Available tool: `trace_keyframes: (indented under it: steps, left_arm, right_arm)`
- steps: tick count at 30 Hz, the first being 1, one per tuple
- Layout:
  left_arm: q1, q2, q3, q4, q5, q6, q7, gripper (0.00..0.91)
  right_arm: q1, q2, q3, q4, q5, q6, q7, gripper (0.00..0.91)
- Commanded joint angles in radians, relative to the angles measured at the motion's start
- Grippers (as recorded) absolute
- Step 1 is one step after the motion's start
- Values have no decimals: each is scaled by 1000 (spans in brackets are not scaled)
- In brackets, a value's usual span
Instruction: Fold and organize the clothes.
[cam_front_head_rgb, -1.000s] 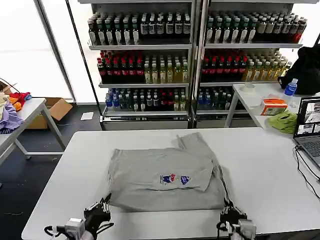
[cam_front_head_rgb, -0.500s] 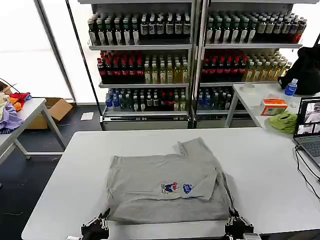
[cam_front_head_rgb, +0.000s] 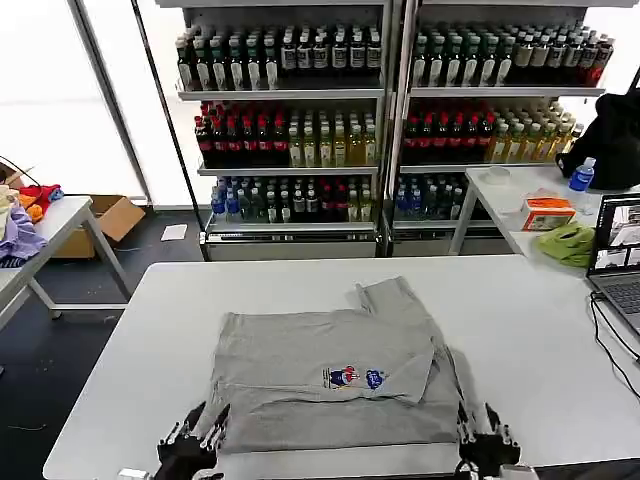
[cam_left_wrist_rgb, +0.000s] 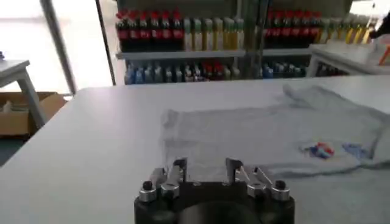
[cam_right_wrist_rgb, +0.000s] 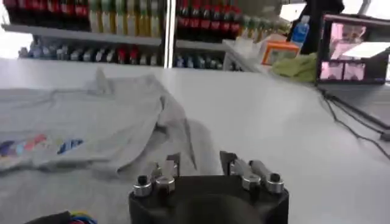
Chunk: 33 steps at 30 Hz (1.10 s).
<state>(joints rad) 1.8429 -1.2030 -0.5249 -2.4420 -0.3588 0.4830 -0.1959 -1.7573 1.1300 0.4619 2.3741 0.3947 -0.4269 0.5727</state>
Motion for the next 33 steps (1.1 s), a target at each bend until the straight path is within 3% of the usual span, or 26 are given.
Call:
trace_keyframes:
  steps: [1, 6, 9, 13, 16, 20, 28, 33]
  left_arm:
    - [-157, 39, -199, -81, -127, 9, 42, 907]
    - [-291, 132, -210, 73, -98, -68, 140, 907]
    - [-432, 177, -149, 197, -116, -61, 179, 907]
    - [-592, 265, -70, 340, -164, -57, 197, 907]
    - [-685, 290, 16, 463, -164, -57, 181, 907]
    - [-794, 289, 121, 568, -206, -37, 184, 907]
    - [-905, 263, 237, 747, -247, -18, 187, 907]
    - [-956, 222, 276, 825, -275, -2, 180, 907]
  right_arm:
    - [169, -8, 193, 24, 143, -17, -17, 907]
    - [346, -61, 203, -110, 150, -16, -115, 907]
    - [507, -121, 157, -229, 150, -26, -167, 907]
    - [662, -206, 61, -378, 209, -100, -273, 907]
    - [818, -255, -85, -512, 303, -149, -277, 907]
    - [991, -259, -218, -660, 318, -151, -297, 907]
    - [1157, -163, -386, -848, 313, -151, -317, 907]
    - [1225, -100, -439, -943, 282, -152, -321, 907]
